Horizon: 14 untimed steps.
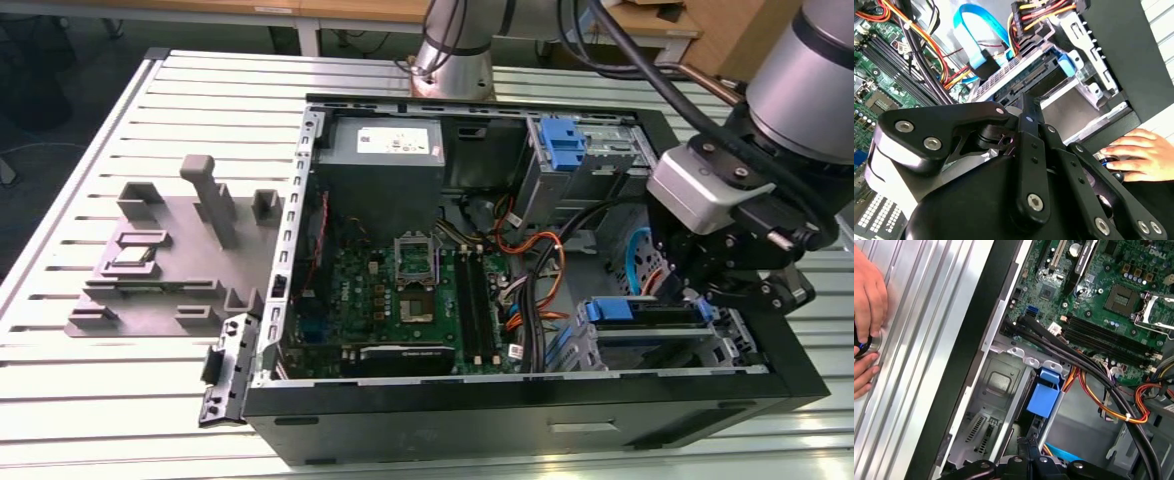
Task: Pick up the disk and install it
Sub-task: 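Insert the first disk wire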
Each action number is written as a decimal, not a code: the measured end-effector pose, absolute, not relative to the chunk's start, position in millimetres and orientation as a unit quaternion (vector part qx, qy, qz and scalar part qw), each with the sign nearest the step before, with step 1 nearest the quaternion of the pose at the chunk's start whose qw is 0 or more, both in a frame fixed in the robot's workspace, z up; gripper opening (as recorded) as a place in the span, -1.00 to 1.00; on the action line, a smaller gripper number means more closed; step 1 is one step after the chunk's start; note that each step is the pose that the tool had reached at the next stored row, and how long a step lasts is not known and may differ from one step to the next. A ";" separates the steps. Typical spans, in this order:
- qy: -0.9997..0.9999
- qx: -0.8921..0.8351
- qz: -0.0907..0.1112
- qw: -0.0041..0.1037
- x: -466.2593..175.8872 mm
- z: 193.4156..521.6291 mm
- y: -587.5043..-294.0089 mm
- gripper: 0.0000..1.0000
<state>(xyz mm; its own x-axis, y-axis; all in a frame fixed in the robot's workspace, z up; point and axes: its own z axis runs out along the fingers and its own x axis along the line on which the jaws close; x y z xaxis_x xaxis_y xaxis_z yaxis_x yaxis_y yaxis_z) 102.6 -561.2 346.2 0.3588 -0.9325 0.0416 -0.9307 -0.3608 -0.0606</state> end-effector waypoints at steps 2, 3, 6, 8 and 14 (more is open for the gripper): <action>0.565 -0.824 -0.034 0.013 104.8 346.0 -560.4 -0.80; 0.565 -0.824 -0.034 0.013 105.9 346.0 -560.1 -0.80; 0.565 -0.825 -0.034 0.013 107.4 346.0 -559.8 -0.80; 0.564 -0.825 -0.034 0.013 107.5 346.0 -559.8 -0.80; 0.564 -0.825 -0.034 0.013 107.5 346.0 -559.8 -0.80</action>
